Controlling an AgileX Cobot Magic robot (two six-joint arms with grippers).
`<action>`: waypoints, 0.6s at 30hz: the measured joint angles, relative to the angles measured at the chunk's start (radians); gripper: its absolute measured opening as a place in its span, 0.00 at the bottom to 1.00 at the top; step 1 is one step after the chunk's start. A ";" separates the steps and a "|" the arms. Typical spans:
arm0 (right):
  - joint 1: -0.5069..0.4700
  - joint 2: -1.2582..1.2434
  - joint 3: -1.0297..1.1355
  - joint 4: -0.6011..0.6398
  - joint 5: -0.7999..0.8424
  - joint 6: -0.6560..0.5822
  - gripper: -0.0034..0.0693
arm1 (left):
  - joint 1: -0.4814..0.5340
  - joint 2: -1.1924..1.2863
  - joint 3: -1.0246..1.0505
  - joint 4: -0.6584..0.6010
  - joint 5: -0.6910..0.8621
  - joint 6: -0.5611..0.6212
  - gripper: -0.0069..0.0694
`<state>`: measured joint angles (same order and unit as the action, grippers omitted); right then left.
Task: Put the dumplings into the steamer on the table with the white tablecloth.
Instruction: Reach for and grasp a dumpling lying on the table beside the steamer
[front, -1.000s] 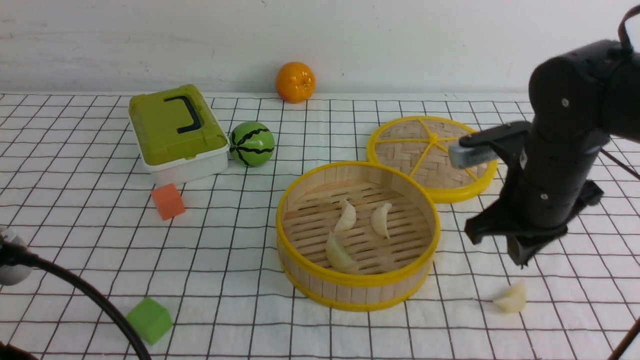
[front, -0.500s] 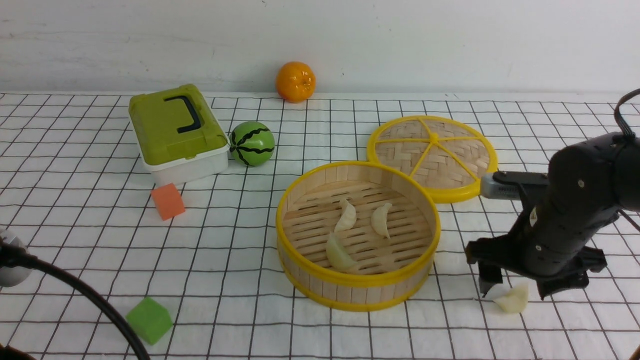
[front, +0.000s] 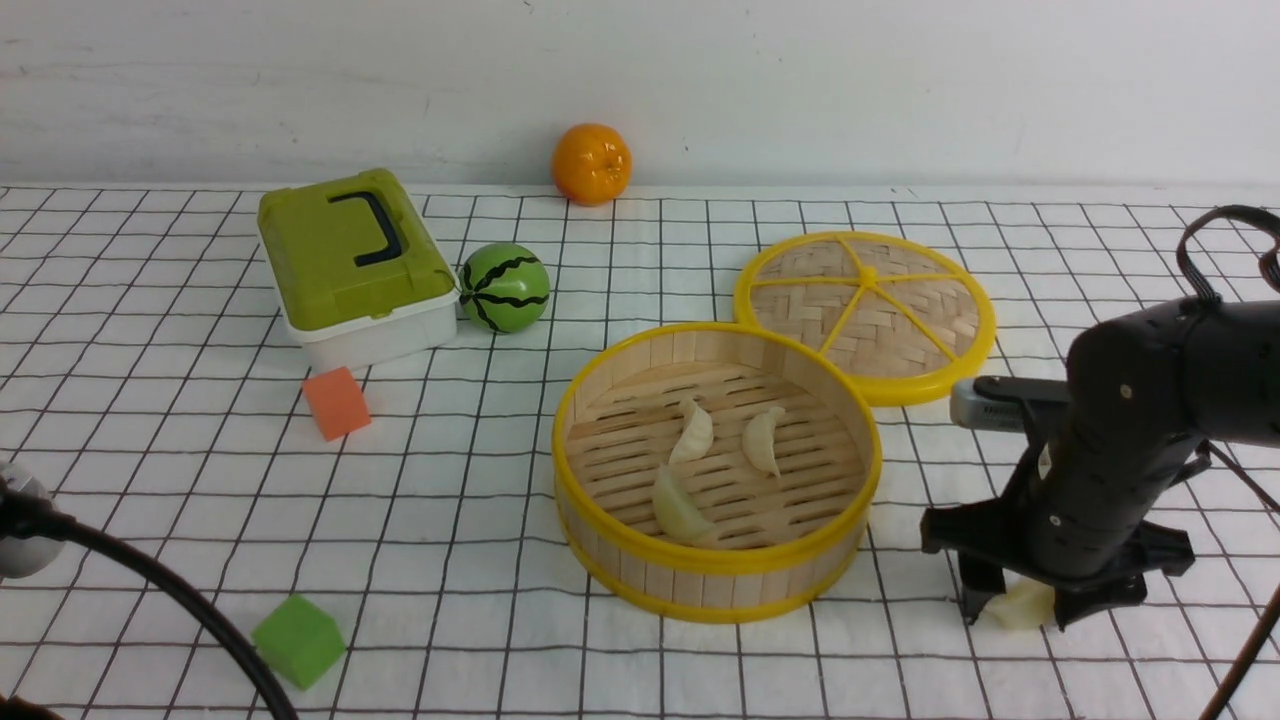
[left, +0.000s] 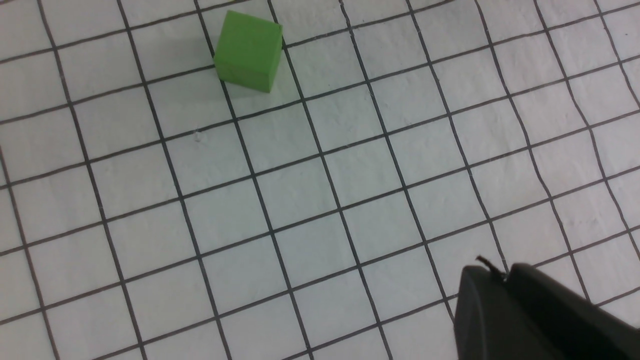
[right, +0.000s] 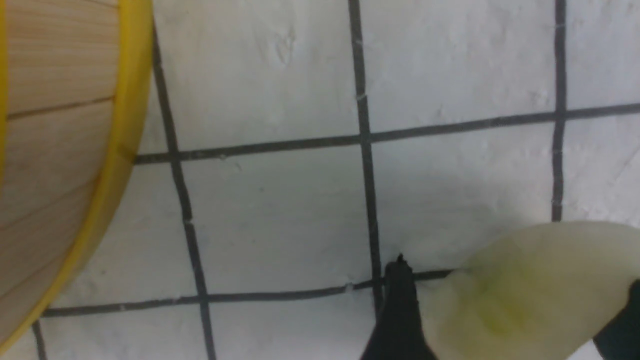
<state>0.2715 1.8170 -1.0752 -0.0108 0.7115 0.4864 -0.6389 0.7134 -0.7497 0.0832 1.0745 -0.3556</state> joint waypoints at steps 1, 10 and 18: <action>0.000 0.000 0.000 0.000 -0.001 0.000 0.69 | 0.000 0.000 0.000 0.000 0.001 0.000 0.16; -0.001 0.000 0.000 -0.007 0.004 0.000 0.46 | 0.000 0.000 0.000 -0.009 0.010 0.000 0.17; -0.001 -0.001 -0.006 -0.049 0.007 0.000 0.38 | 0.000 0.000 0.000 -0.013 0.032 0.000 0.17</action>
<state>0.2702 1.8159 -1.0816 -0.0601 0.7180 0.4864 -0.6389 0.7134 -0.7497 0.0702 1.1068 -0.3556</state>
